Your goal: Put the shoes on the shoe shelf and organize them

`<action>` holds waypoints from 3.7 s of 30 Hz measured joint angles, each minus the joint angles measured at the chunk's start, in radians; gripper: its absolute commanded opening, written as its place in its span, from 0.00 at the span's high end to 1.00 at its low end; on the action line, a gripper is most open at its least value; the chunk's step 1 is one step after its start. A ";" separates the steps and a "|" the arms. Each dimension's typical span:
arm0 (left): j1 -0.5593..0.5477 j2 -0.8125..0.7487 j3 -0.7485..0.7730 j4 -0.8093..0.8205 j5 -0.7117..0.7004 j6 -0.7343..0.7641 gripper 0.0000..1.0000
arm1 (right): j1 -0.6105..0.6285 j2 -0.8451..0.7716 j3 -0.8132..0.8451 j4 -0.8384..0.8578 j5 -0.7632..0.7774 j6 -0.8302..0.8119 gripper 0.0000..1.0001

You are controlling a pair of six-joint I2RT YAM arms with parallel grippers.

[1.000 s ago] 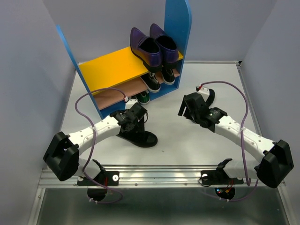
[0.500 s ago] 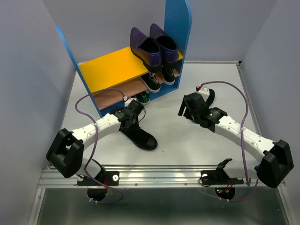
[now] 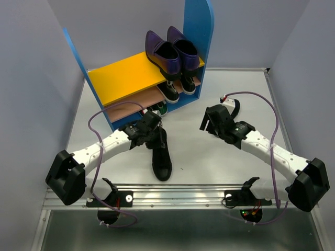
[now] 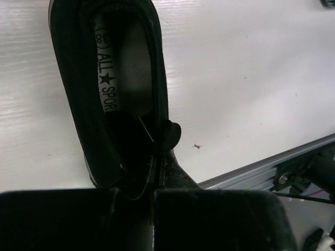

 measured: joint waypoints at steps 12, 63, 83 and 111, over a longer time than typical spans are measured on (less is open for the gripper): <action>-0.099 0.207 0.137 0.077 0.009 -0.069 0.73 | 0.000 -0.016 -0.025 -0.002 -0.015 -0.009 0.21; -0.115 0.005 0.373 -0.102 -0.296 0.087 0.39 | 0.193 0.140 -0.076 -0.132 0.014 0.027 0.00; -0.115 0.379 0.358 -0.115 -0.400 0.300 0.37 | 0.193 -0.082 -0.078 -0.135 0.066 0.127 0.00; -0.298 0.253 0.239 -0.279 -0.179 0.138 0.25 | 0.192 -0.059 -0.078 -0.173 0.121 0.133 0.00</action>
